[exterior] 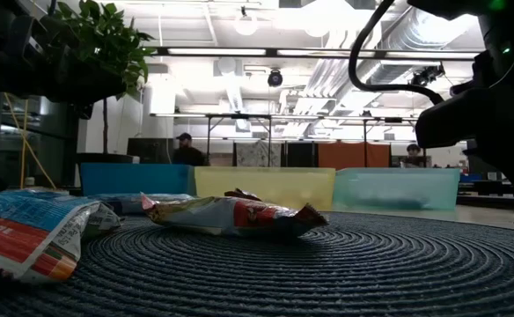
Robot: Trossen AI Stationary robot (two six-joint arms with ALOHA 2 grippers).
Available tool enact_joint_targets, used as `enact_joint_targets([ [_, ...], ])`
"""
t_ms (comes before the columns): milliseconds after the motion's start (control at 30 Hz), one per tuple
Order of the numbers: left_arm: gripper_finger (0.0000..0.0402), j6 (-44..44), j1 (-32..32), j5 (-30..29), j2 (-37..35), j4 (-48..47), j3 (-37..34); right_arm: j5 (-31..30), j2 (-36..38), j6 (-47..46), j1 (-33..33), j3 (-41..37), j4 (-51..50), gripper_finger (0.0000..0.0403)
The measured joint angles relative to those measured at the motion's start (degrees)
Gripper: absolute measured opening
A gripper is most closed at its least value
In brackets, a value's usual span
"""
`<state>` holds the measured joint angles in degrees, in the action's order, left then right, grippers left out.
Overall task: Pick and place Granola Bars by type
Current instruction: Put the red granola bar into the blue bin
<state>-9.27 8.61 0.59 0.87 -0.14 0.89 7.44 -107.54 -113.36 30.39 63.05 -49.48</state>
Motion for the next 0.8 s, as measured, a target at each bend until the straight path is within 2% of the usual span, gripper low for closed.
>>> enact_joint_targets([
  [800,0.0082,-0.01,0.00,-0.01,0.00,0.01,0.01,-0.17,-0.20,0.46,0.02,-0.13,0.60,0.0112],
])
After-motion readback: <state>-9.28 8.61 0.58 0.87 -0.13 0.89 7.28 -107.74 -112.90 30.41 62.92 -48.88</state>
